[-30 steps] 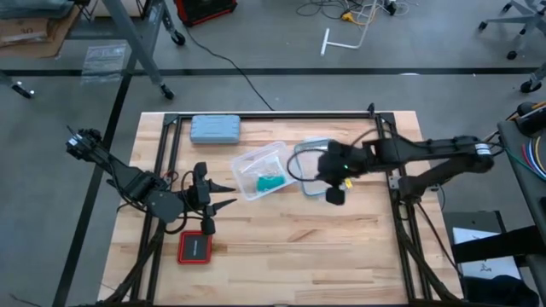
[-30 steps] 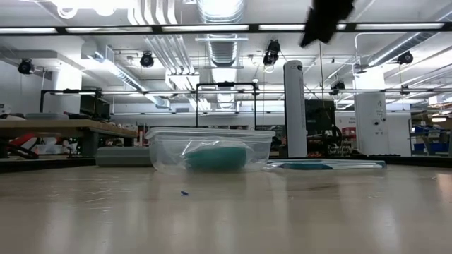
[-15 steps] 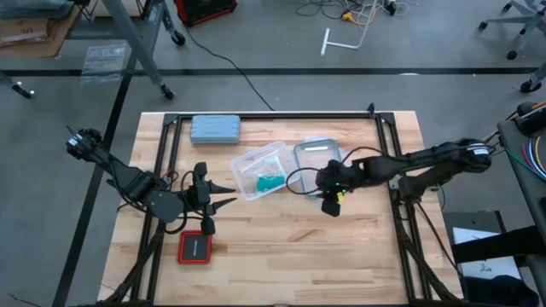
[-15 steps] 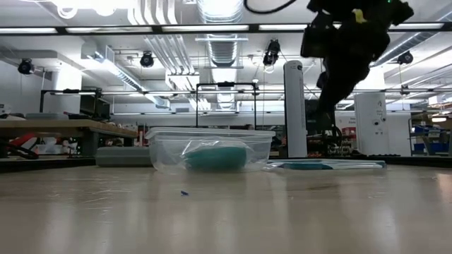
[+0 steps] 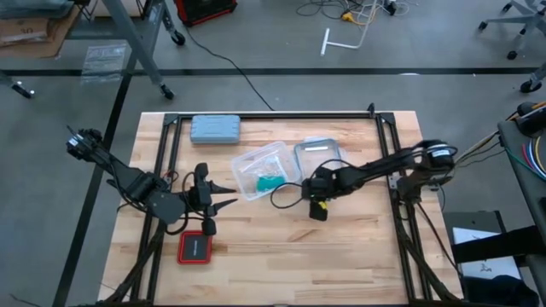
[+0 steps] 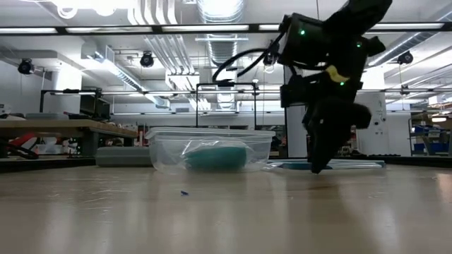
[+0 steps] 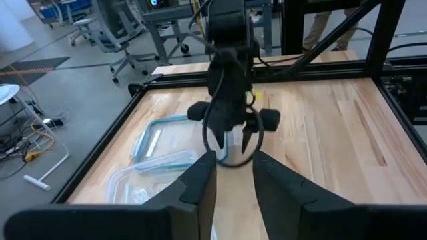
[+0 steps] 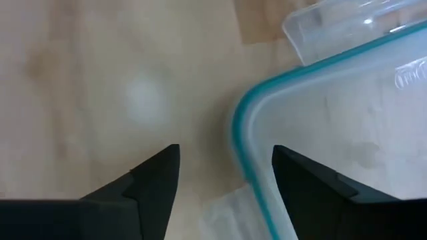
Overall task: Roll bandage
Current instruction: Close the transparent food container
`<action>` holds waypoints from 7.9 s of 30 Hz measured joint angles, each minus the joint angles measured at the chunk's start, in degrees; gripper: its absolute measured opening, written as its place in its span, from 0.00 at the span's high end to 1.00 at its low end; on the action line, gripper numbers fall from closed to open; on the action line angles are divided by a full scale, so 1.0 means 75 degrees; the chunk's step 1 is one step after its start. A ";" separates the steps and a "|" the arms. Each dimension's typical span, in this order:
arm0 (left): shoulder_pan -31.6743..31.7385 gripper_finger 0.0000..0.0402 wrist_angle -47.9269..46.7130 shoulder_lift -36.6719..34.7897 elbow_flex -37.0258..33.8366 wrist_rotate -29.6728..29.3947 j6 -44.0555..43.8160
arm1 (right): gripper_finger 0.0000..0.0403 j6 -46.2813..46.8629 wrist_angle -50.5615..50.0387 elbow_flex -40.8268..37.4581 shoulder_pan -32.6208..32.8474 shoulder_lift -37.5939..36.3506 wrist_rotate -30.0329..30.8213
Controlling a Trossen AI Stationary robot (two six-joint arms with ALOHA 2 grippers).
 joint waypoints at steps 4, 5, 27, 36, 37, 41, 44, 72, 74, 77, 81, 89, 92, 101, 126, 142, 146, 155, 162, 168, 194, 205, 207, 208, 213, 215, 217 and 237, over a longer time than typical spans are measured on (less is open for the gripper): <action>0.0003 0.75 0.0014 0.0061 -0.0006 -0.0007 0.0055 | 0.44 0.0002 -0.0017 0.0301 -0.0003 0.0511 0.0380; 0.0003 0.75 0.0012 0.0076 -0.0011 -0.0005 0.0075 | 0.46 -0.0006 -0.0009 0.0355 -0.0003 0.0580 0.0416; 0.0003 0.77 0.0003 0.0160 -0.0015 -0.0068 0.0217 | 0.99 0.0713 -0.0504 0.0340 0.0000 -0.0305 -0.0003; 0.0003 0.81 0.0019 0.0160 -0.0015 -0.0071 0.0218 | 0.99 0.0886 -0.1329 0.0348 0.0017 -0.1914 0.0722; 0.0003 0.81 0.0012 0.0160 -0.0017 -0.0071 0.0217 | 0.99 0.0747 -0.1535 0.0332 0.0027 -0.2069 0.0634; 0.0003 0.79 0.0017 0.0160 -0.0020 -0.0069 0.0217 | 1.00 0.0649 -0.1584 -0.0019 0.0172 -0.2645 -0.0393; 0.0003 0.77 0.0015 0.0160 -0.0020 -0.0068 0.0217 | 0.99 0.0951 -0.1569 -0.0422 0.0409 -0.2927 -0.0487; 0.0006 0.81 0.0000 0.0157 -0.0029 -0.0086 0.0216 | 0.28 0.2537 -0.0324 -0.1091 0.0991 -0.0759 0.0110; 0.0003 0.81 0.0003 0.0157 -0.0029 -0.0087 0.0236 | 0.30 0.2637 -0.0498 -0.1058 0.0990 -0.0824 0.0399; 0.0003 0.81 0.0003 0.0157 -0.0029 -0.0086 0.0237 | 0.34 0.2762 -0.0723 -0.0947 0.0982 -0.1026 0.0625; 0.0003 0.79 0.0000 0.0157 -0.0044 -0.0086 0.0237 | 0.39 0.3369 -0.0917 -0.0837 0.0973 -0.1673 0.0480; 0.0003 0.77 0.0017 0.0155 -0.0058 -0.0086 0.0237 | 0.46 0.5354 -0.1737 -0.1151 0.0957 -0.3043 -0.0769; 0.0003 0.77 0.0012 0.0155 -0.0064 -0.0086 0.0237 | 0.48 0.5181 -0.1805 -0.1466 0.1000 -0.3305 -0.0741; 0.0004 0.81 -0.0021 0.0155 -0.0073 -0.0085 0.0237 | 0.48 0.2215 -0.1761 -0.1897 0.1810 -0.3092 0.1440; 0.0006 0.81 -0.0098 0.0155 -0.0073 -0.0083 0.0348 | 0.49 0.2771 -0.2617 -0.0085 0.1926 -0.0005 0.3232; 0.0006 0.77 -0.0111 0.0155 -0.0076 -0.0080 0.0265 | 0.53 0.4543 -0.3518 -0.0039 0.1867 -0.0542 0.2725; 0.0006 0.79 -0.0100 0.0155 -0.0109 -0.0074 0.0164 | 0.53 0.5448 -0.4272 -0.0288 0.1552 -0.1787 0.1011; 0.0017 0.80 -0.0082 0.0155 -0.0149 -0.0074 0.0150 | 0.53 0.9070 -0.1841 -0.2911 0.1334 -0.5648 -0.0108; 0.0052 0.76 -0.0076 0.0155 -0.0172 -0.0080 0.0191 | 0.53 1.1161 -0.1766 -0.4271 0.1346 -0.6987 0.1211; 0.0138 0.76 -0.0066 0.0155 -0.0209 -0.0083 0.0199 | 0.53 1.1935 -0.1154 -0.4777 0.1341 -0.7038 0.1696; 0.0268 0.73 0.0003 0.0155 -0.0385 -0.0083 0.0201 | 0.53 1.2542 0.0234 -0.4059 0.1326 -0.4584 0.2470; 0.0270 0.72 0.0026 0.0155 -0.0385 -0.0068 0.0202 | 0.53 1.2399 -0.0386 -0.2807 0.1148 -0.2777 0.2447; 0.0268 0.73 0.0023 0.0155 -0.0385 -0.0068 0.0202 | 0.53 1.2282 -0.0462 -0.2673 0.1082 -0.2549 0.2444; 0.0270 0.74 0.0025 0.0155 -0.0385 -0.0068 0.0202 | 0.53 1.2242 -0.0434 -0.2591 0.1038 -0.2446 0.2447; 0.0270 0.76 0.0022 0.0155 -0.0385 -0.0066 0.0202 | 0.53 1.1872 -0.0430 -0.2422 0.0779 -0.2102 0.2223; 0.0270 0.77 0.0020 0.0155 -0.0385 -0.0063 0.0201 | 0.53 1.1735 -0.0379 -0.2381 0.0645 -0.2059 0.2060; 0.0269 0.78 0.0018 0.0156 -0.0385 -0.0063 0.0202 | 0.53 1.1573 -0.0340 -0.2376 0.0521 -0.2076 0.1896; 0.0269 0.75 0.0016 0.0157 -0.0385 -0.0060 0.0200 | 0.59 1.1322 0.2122 -0.3084 0.0078 -0.2044 0.1891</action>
